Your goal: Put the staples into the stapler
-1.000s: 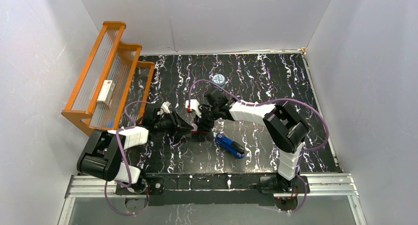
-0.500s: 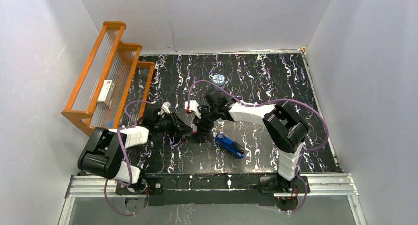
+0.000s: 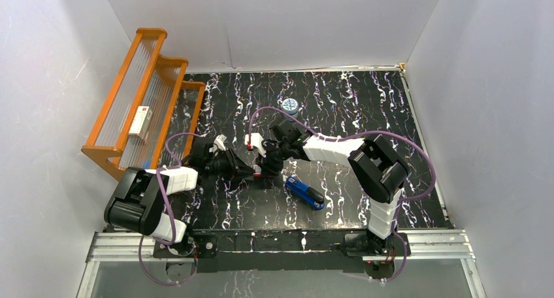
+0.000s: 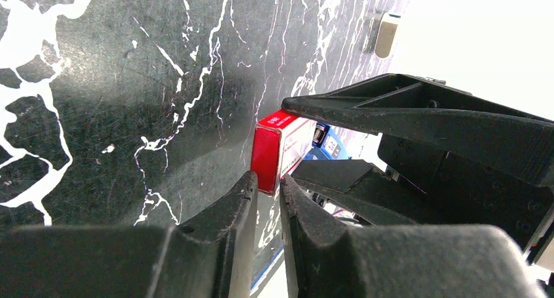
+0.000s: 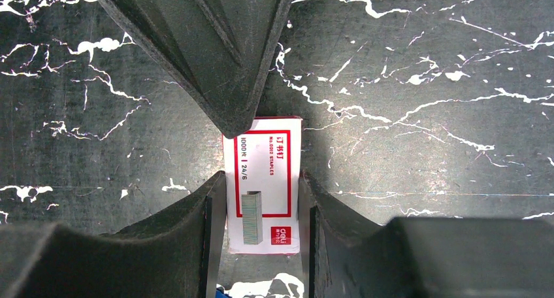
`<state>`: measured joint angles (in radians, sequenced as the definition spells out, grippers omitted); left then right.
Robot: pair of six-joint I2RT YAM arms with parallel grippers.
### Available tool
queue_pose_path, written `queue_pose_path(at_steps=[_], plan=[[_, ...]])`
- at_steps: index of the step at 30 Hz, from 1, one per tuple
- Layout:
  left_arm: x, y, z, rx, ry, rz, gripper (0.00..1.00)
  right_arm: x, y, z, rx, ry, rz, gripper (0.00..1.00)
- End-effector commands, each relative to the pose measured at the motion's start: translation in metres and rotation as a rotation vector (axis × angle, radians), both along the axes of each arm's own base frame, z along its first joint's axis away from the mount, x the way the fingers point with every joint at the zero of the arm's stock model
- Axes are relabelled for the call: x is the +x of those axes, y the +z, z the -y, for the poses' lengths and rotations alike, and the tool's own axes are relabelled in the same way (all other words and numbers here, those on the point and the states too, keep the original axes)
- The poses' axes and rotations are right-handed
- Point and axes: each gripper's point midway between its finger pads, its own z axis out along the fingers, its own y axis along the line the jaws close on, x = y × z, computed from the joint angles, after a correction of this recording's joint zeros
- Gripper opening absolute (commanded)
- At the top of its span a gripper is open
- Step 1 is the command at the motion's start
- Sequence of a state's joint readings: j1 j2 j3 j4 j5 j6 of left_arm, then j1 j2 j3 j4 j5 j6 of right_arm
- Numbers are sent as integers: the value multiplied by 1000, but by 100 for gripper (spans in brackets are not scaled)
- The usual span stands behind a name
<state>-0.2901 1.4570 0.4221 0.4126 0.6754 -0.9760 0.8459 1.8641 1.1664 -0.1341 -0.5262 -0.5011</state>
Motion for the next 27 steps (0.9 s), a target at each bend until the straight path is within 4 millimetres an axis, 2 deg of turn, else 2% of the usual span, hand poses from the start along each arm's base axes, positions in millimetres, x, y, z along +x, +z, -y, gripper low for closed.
queue_pose_path(at_steps=[1,7,17,27], plan=[[7,16,7,-38,-32,58,19,-7,12,-15,60,50,17,43],[8,24,8,-48,-31,86,30,-7,10,-15,55,51,18,43],[16,24,-1,12,22,120,22,-7,12,-16,59,49,30,42],[8,17,6,-16,-13,85,25,-6,16,-17,76,44,41,42]])
